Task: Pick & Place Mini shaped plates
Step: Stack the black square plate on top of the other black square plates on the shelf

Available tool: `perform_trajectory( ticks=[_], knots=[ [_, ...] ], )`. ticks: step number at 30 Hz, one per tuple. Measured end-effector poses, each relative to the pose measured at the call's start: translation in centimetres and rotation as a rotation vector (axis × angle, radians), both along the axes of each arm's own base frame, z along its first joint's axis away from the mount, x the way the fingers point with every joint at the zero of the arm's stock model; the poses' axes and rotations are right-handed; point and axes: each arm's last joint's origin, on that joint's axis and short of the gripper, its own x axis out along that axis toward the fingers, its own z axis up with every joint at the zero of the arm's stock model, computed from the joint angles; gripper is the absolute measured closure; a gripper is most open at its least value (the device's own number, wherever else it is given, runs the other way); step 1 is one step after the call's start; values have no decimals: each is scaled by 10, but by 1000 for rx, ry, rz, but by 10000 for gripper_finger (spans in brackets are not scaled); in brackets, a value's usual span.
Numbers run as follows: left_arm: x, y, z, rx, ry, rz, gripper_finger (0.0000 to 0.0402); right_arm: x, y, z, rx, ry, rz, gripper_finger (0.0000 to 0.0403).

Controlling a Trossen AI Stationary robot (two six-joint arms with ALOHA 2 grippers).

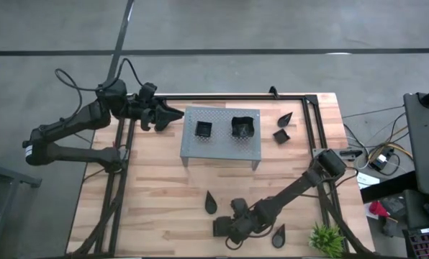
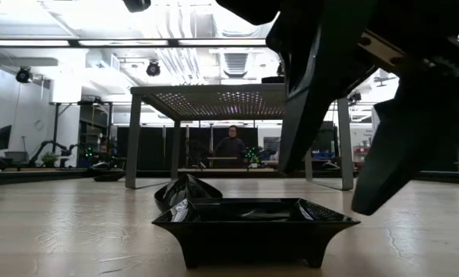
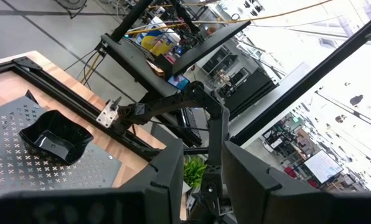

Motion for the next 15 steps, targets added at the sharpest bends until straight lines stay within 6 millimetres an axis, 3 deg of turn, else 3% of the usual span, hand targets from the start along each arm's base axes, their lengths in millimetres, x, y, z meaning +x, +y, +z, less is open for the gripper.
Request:
perform_trajectory(
  ticks=[9, 15],
  knots=[
    [0, 0, 0, 5, 0, 0, 298, -1, -1, -2, -3, 2, 2, 247],
    [0, 0, 0, 5, -1, 1, 298, 5, 3, -14, 8, -15, 0, 246]
  ],
)
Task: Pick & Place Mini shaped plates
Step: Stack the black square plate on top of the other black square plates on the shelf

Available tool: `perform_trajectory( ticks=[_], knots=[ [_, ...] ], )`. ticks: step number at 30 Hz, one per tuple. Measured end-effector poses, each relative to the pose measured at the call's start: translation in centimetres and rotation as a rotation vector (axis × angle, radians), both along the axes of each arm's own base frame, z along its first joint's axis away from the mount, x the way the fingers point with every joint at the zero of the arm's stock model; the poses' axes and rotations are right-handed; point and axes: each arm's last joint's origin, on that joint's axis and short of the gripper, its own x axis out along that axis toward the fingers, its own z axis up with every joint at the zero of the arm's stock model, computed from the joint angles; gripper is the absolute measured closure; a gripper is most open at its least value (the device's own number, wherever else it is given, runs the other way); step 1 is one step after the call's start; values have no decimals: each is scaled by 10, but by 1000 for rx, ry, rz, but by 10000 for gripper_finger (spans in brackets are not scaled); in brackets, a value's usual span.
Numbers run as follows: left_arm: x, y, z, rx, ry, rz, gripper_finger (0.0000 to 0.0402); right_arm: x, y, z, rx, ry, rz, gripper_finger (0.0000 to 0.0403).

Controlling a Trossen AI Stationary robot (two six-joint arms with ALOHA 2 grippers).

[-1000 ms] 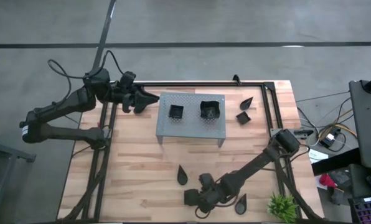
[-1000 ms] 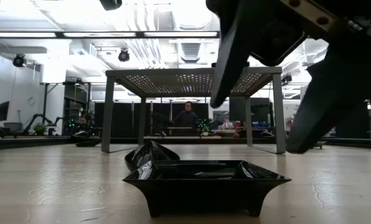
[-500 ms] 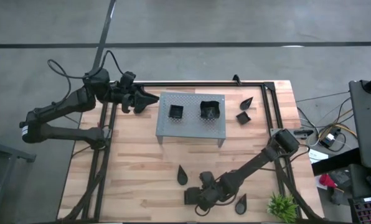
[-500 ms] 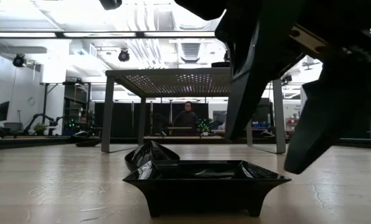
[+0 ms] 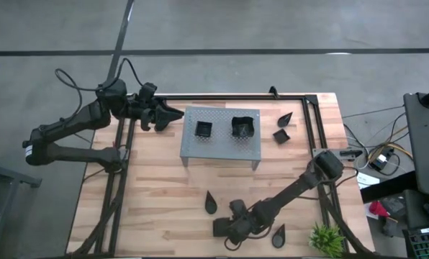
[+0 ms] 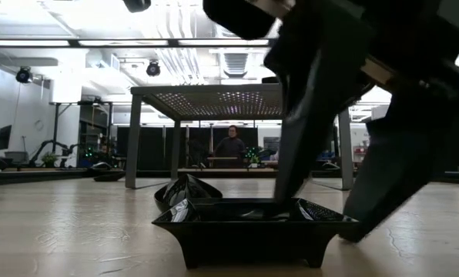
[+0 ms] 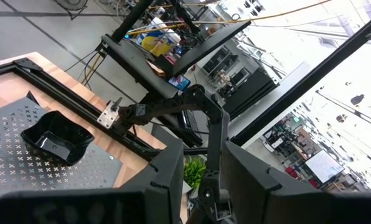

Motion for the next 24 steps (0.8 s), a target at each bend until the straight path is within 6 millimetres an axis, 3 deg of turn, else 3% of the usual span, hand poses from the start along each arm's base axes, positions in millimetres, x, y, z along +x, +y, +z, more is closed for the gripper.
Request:
perform_trajectory(
  ticks=[12, 24],
  knots=[
    [0, 0, 0, 10, 0, 1, 298, 1, 1, -3, -2, 7, 3, 295],
    [0, 0, 0, 12, 0, 1, 298, 1, 1, -1, -4, -1, 12, 388]
  ],
)
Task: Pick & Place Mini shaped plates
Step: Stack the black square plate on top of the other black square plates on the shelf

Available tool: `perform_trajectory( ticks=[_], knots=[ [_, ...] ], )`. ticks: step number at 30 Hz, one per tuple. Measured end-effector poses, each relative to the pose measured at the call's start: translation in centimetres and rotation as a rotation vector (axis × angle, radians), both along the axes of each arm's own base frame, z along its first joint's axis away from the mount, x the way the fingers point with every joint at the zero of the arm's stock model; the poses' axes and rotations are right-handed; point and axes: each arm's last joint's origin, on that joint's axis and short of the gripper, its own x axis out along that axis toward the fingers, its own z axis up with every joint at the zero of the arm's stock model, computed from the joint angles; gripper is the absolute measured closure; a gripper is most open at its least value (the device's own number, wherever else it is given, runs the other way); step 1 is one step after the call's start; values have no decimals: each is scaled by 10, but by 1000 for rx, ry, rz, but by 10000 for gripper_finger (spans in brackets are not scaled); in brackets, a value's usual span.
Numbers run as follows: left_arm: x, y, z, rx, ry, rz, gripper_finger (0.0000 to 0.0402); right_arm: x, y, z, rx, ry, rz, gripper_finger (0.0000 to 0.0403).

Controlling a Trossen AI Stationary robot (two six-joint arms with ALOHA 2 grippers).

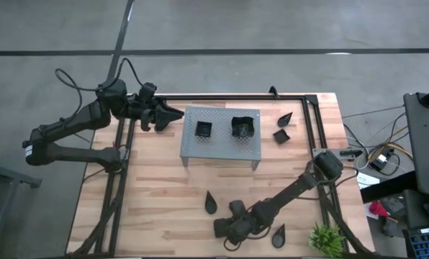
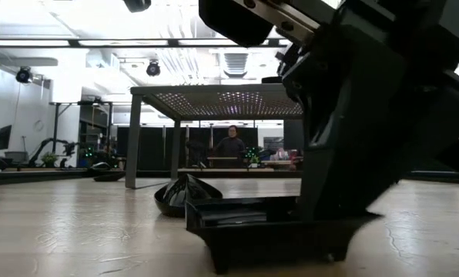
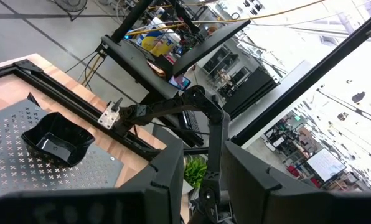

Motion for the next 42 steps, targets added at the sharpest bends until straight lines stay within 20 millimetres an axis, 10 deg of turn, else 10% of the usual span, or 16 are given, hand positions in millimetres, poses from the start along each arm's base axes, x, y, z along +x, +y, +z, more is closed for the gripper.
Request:
perform_trajectory(
  ticks=[15, 42],
  knots=[
    [0, 0, -3, -52, 32, -13, 298, 2, -19, 58, -168, -242, -119, 394],
    [0, 3, -10, 232, 87, 128, 298, 15, -189, 252, -1092, -399, -258, 394]
  ],
)
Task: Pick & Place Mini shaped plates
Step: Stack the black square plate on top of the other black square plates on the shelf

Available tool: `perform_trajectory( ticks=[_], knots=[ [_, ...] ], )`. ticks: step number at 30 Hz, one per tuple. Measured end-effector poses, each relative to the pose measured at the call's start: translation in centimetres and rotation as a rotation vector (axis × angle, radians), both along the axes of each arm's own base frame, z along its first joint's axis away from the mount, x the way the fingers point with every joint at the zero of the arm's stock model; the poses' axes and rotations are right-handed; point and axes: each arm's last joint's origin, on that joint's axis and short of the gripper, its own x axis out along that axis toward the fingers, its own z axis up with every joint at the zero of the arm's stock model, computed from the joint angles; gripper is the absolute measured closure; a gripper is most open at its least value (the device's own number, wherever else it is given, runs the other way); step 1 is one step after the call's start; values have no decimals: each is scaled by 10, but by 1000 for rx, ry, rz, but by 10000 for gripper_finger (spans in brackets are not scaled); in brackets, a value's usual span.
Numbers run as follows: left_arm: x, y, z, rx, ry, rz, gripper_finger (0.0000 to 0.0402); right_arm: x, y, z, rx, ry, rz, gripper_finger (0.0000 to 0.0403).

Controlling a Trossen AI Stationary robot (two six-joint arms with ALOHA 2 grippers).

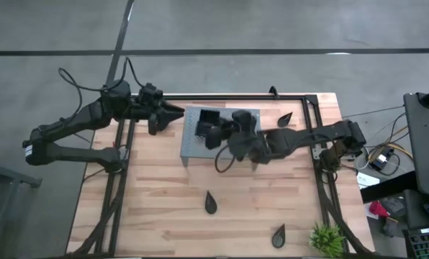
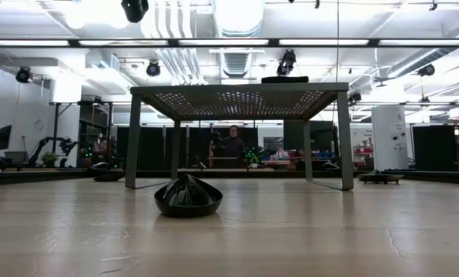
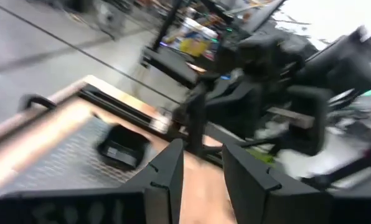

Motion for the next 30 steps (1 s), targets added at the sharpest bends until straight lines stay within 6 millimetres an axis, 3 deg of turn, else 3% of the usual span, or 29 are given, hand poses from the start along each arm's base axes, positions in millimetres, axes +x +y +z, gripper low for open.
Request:
perform_trajectory(
  ticks=[11, 20, 30],
  knots=[
    [8, 9, 7, 262, -57, 172, 298, 0, -41, 35, -210, 176, -10, 394],
    [31, 18, 2, 236, -83, 214, 298, -2, -55, 56, -346, 273, -1, 394],
    [44, 24, 2, 232, -129, 250, 298, -1, -64, 55, -342, 282, 47, 394]
  ],
)
